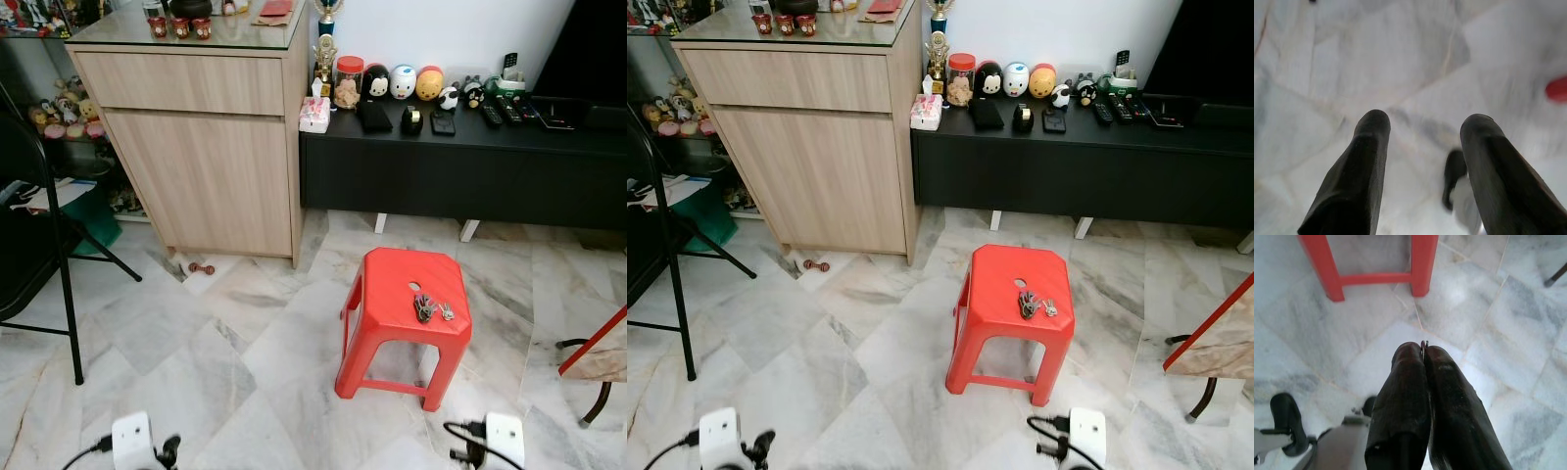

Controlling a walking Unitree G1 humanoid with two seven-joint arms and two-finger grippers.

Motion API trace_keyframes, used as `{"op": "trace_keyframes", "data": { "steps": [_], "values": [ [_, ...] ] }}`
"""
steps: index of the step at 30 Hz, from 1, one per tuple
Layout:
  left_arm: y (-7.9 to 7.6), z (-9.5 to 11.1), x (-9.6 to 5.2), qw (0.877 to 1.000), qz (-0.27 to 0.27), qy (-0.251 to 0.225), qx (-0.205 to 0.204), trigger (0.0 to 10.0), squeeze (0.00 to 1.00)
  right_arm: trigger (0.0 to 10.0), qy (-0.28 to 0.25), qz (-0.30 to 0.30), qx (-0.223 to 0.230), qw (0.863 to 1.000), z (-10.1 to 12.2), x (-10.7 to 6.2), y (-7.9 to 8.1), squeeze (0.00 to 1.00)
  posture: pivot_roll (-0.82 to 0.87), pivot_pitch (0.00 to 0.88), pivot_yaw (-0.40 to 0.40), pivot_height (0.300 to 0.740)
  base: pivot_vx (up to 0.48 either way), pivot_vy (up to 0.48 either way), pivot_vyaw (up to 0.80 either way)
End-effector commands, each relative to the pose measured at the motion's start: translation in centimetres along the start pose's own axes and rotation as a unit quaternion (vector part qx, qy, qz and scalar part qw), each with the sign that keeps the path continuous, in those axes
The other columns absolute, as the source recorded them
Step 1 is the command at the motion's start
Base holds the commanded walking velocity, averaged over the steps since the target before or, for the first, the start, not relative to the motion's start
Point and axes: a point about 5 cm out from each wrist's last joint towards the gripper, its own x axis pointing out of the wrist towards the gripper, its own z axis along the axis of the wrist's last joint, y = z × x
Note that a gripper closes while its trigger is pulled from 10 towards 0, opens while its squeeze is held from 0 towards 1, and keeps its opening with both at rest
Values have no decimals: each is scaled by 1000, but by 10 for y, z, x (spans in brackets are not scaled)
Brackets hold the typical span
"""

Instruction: Hang keys on a hook

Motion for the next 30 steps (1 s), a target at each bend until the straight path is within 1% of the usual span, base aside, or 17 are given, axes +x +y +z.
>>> {"op": "trace_keyframes", "data": {
  "steps": [1,2,3,5,7,11,15,20,22,24,27,30],
  "values": [
    [4,-15,-4,999,3,36,20,10000,0,10000,7,-2,4,1000,-5,-1,1,0,103,11,-22,740,0,-307,0],
    [4,-15,-4,999,3,36,20,10000,0,10000,7,-2,4,1000,-5,-1,1,0,103,11,-22,740,0,-307,0],
    [7,-22,-6,999,12,49,16,10000,0,10000,12,6,7,1000,-8,-2,2,0,102,3,-18,740,0,-341,0],
    [7,-23,-7,999,12,49,15,10000,0,10000,11,13,7,1000,-7,-1,3,0,103,1,-17,740,0,-341,0],
    [7,-23,-7,999,7,48,17,10000,0,10000,11,20,-7,1000,-5,-1,4,0,102,0,-19,740,0,-338,0],
    [6,-24,-7,999,8,47,10,10000,0,10000,12,18,-7,1000,-5,-1,3,0,104,0,-21,740,0,-338,0],
    [5,-26,-8,999,3,50,13,10000,0,10000,13,9,-4,1000,-8,-1,4,0,106,0,-16,740,0,-336,0],
    [6,-26,-8,999,3,50,13,10000,0,10000,14,7,6,1000,-10,-2,5,0,106,0,-11,740,0,-337,0],
    [7,-25,-8,999,3,49,14,10000,0,10000,19,11,0,1000,-12,-2,6,0,105,0,-10,740,0,-337,0],
    [8,-24,-8,999,3,48,14,10000,0,10000,19,6,14,1000,-13,-3,6,0,106,0,-9,740,0,-336,0],
    [9,-22,-7,999,3,45,13,10000,0,10000,24,6,11,1000,-15,-3,5,0,103,0,-6,740,0,-337,0],
    [9,-19,-6,999,4,42,12,10000,0,10000,26,7,15,1000,-15,-3,7,0,94,0,-2,740,0,-338,-610]
  ]
}}
